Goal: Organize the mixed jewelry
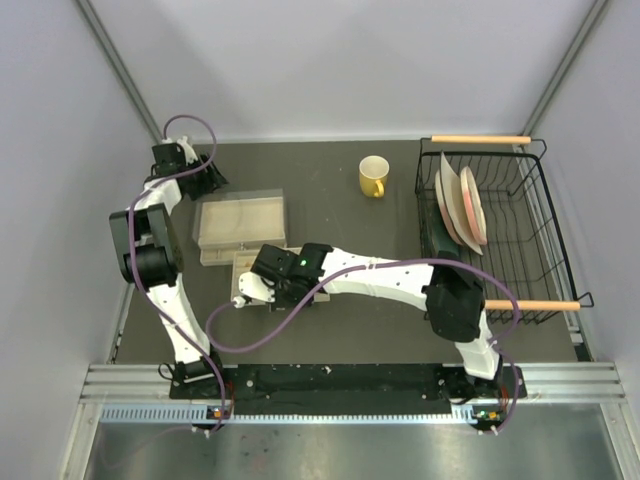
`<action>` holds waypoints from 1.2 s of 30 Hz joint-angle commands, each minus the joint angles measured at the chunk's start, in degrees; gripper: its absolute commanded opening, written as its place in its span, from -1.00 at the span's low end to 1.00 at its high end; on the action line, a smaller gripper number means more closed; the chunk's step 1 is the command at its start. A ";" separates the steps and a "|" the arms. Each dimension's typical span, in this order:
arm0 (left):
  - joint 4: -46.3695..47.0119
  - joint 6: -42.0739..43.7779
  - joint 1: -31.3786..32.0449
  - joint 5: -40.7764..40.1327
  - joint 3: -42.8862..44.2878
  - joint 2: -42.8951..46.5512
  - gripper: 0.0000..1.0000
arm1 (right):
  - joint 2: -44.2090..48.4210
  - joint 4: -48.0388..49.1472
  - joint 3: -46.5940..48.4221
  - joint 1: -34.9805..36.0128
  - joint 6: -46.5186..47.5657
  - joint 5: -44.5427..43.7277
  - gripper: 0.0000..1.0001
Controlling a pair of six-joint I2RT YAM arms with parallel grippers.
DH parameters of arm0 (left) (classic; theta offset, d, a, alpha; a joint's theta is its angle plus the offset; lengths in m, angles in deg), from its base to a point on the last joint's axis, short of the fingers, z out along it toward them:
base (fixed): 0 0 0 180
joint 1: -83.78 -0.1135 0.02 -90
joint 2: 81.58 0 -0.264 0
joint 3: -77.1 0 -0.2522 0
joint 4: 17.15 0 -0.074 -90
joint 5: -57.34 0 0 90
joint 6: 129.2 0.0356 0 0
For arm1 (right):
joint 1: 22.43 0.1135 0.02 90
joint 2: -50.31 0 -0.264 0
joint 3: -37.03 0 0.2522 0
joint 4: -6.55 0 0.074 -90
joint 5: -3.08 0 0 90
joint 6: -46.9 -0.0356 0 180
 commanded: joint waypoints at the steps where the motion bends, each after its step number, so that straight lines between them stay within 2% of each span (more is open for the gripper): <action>1: 0.41 -0.27 1.11 1.34 -3.50 2.46 0.28 | -0.57 1.08 3.91 0.67 0.49 1.11 -1.00; 15: 0.76 -1.06 7.08 1.17 -4.02 3.07 0.22 | -3.12 1.17 7.52 0.93 0.40 2.87 -1.00; 36: 0.41 -1.23 7.26 1.61 -11.41 7.73 0.20 | -7.43 1.00 12.70 3.92 -2.06 -3.01 -1.00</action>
